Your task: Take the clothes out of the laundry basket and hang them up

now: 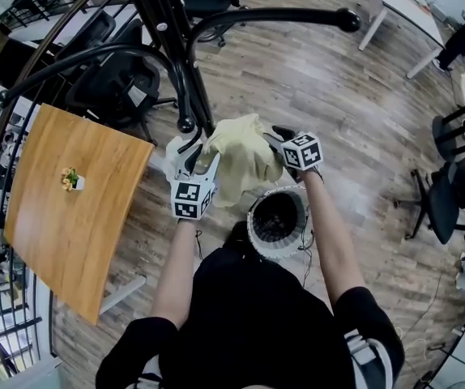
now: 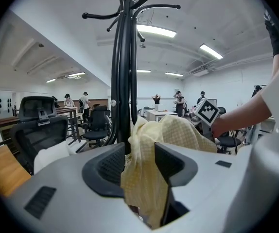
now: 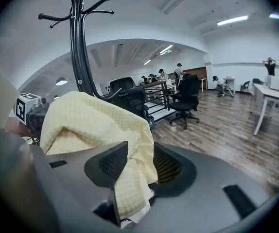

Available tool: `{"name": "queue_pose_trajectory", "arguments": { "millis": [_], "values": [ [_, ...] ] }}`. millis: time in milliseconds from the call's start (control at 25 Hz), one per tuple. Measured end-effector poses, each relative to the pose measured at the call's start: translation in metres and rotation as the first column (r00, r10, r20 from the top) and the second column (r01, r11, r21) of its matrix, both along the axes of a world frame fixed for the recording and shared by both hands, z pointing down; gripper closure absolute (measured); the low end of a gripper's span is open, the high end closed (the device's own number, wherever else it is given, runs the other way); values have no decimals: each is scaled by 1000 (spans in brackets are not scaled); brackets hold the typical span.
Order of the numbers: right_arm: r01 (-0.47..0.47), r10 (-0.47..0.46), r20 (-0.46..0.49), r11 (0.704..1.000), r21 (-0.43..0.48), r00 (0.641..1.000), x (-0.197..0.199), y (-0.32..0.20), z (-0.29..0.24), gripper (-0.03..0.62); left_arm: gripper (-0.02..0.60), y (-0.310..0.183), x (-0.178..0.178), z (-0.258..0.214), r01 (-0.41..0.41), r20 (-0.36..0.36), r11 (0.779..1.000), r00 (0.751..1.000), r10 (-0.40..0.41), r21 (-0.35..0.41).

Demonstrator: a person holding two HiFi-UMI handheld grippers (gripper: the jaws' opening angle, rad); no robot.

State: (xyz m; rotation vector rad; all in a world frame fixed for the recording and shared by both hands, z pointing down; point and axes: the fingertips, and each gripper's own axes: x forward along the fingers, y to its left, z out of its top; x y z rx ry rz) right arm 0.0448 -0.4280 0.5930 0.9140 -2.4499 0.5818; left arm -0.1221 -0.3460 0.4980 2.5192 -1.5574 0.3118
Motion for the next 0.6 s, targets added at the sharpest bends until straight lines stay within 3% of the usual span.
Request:
{"name": "queue_pose_trajectory", "arguments": {
  "millis": [320,600],
  "values": [
    [-40,39,19,995,90,999,19,24,-24,419,385,18,-8,-16,35,-9,998,999,-34,59],
    [-60,55,33,989,136,998,35,59,-34,476,387,45,-5,-18,28,-7,998,1000,-28,65]
  ]
}}
